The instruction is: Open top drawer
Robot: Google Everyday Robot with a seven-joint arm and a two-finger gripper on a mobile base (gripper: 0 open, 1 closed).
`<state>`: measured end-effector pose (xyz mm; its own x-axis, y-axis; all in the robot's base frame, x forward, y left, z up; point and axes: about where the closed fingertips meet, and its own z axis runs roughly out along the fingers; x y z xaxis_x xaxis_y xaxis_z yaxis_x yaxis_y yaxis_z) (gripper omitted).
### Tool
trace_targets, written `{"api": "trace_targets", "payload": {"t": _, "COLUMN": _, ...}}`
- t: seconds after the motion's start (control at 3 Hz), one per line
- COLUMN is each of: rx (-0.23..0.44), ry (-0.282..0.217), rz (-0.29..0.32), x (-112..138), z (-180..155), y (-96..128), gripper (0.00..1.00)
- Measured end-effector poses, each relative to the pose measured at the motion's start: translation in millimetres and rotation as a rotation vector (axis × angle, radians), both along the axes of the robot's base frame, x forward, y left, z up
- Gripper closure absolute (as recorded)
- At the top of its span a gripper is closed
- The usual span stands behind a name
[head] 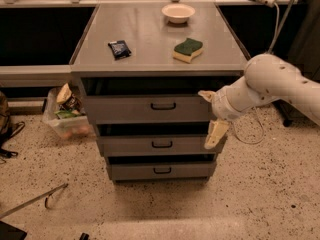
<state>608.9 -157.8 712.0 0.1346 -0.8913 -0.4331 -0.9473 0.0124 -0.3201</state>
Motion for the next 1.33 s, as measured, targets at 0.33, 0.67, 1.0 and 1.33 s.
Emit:
{"api": "trace_targets", "payload": {"t": 0.33, "rx": 0.015, "ry": 0.016, "rz": 0.041, "x": 20, "z": -39, "y": 16, "gripper": 0.00}}
{"api": "trace_targets", "payload": {"t": 0.67, "rx": 0.028, "ry": 0.017, "rz": 0.063, "x": 32, "z": -75, "y": 25, "gripper": 0.00}}
{"api": "trace_targets", "payload": {"t": 1.0, "rx": 0.004, "ry": -0.068, "rz": 0.091, "x": 42, "z": -86, "y": 36, "gripper": 0.00}}
{"api": "trace_targets", "payload": {"t": 1.33, "rx": -0.002, "ry": -0.160, "rz": 0.107, "x": 51, "z": -74, "y": 51, "gripper": 0.00}}
